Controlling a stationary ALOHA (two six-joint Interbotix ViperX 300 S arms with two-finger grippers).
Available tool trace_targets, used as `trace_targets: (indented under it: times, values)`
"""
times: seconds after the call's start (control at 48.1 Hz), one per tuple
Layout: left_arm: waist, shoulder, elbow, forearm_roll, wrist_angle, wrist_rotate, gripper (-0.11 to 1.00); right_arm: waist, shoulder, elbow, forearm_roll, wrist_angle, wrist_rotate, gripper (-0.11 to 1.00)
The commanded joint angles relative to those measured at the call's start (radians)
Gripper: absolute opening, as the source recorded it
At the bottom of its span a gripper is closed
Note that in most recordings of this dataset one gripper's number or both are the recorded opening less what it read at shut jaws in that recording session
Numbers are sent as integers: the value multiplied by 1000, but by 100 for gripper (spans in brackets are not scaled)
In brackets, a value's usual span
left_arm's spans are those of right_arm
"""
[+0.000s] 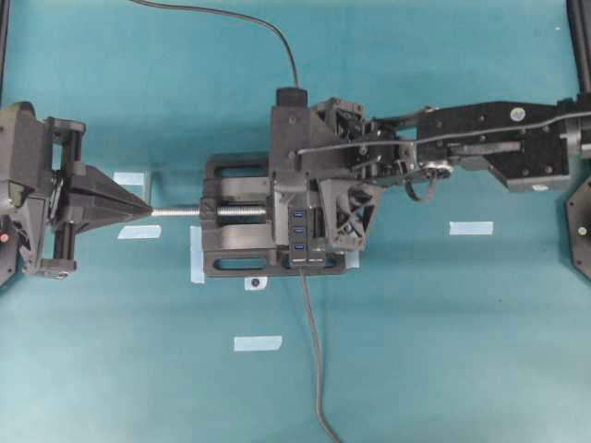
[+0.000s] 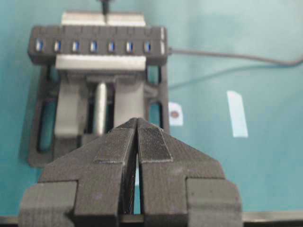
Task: Insert the USB into the second port from the front of the fixed hub.
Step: 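Carry the plug along the hub and align it with the second port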
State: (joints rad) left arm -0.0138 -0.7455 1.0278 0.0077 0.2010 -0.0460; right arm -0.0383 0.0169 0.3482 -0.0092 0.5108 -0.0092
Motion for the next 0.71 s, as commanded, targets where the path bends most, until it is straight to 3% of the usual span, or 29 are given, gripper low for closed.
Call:
trace_targets:
  times: [0.0, 0.685]
  values:
    - [2, 2, -14, 3, -15, -2, 0, 12, -20, -12, 2, -5, 11, 7]
    - [2, 21, -12, 3, -29, -2, 0, 34, 21, 67, 2, -86, 11, 7]
